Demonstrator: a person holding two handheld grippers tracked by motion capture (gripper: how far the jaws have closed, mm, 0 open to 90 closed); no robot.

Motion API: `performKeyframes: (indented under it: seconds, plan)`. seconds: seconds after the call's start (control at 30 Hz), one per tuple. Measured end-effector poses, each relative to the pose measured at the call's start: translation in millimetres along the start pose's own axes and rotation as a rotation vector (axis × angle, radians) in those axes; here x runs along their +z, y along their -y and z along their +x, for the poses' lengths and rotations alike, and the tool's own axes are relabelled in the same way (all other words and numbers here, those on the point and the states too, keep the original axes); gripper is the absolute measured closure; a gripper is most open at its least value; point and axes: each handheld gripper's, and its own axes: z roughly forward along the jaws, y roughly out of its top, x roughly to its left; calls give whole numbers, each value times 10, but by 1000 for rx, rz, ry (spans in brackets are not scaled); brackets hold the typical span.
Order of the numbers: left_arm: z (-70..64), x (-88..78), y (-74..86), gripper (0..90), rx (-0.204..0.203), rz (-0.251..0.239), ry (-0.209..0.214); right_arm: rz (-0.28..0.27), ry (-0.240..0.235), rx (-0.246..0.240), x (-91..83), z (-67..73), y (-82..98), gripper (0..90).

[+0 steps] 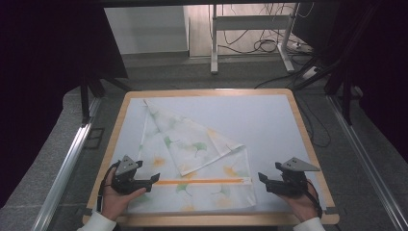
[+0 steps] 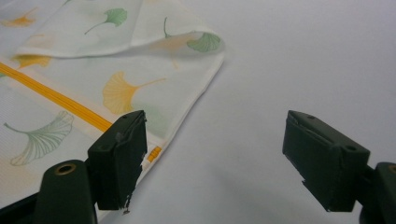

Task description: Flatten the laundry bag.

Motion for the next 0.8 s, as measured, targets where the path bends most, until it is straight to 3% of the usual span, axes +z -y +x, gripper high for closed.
performKeyframes:
  seconds: [0.2,0.6,0.8]
  plan:
    - [0,25,-11,155,-7,6,-13,7,-14,-40,2,58,-114,227]
    - [-6,24,-17,168,-11,1,-23,-14,-55,-37,-48,134,-277,257]
    - [-16,34,-23,168,-5,-2,-25,-16,-82,-60,-51,201,-389,262]
